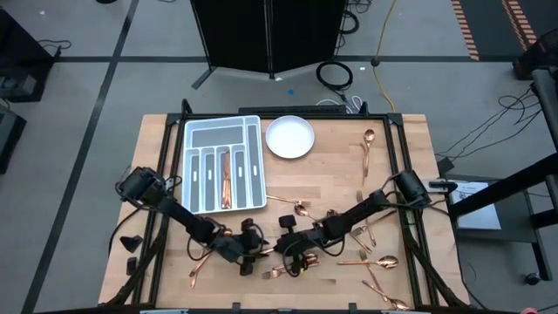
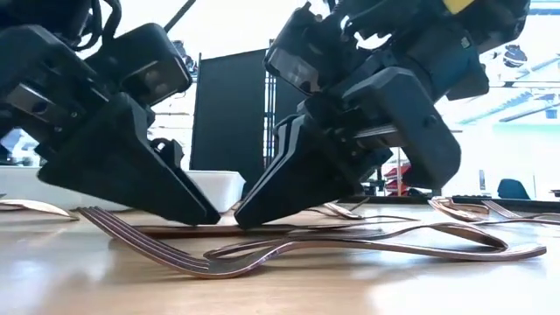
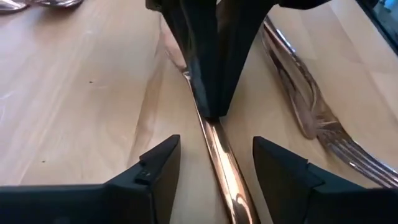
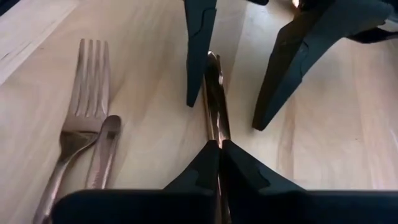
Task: Sort silverware
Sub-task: Put the knife on the silverware tray
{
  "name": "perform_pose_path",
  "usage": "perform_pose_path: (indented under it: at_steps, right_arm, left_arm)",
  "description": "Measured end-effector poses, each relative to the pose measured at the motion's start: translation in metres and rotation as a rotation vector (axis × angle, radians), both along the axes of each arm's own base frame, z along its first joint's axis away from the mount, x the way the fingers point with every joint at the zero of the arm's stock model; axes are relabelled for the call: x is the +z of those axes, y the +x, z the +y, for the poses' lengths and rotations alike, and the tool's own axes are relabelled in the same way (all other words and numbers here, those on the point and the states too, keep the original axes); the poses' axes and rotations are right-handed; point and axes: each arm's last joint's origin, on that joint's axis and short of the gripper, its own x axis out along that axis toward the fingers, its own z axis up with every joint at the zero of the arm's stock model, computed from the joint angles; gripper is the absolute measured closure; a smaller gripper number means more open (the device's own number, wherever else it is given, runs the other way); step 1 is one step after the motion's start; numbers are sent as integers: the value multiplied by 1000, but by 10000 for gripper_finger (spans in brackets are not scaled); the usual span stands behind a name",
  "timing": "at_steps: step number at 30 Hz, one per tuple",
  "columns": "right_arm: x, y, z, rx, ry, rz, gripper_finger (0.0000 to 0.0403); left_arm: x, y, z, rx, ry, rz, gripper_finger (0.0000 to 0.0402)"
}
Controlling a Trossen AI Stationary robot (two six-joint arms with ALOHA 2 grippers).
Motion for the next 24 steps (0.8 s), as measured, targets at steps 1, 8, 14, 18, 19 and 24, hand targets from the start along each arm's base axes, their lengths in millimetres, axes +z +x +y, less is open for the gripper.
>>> perform_pose_path:
  at_steps: [1,8,14,18,19,24]
  right_arm:
    - [0,0,-1,-2,1,-2,400]
    - [2,3,-2,-7,9,-27,403]
    - [5,5,-2,-6,19,-58,403]
    - [6,5,-1,-8,18,-58,403]
    - [6,5,-2,-9,16,-56,403]
    - [5,4,-4,-58,-27,-55,403]
  left_arm:
    - [0,0,0,-5,-1,7,203]
    - [-5,2,4,-20,-39,44,203]
    - [-15,2,6,13,-55,96,212]
    - [-19,0,5,20,-34,103,252]
    - [-20,0,4,18,-25,102,264]
    - [-21,-3,1,-16,69,91,310]
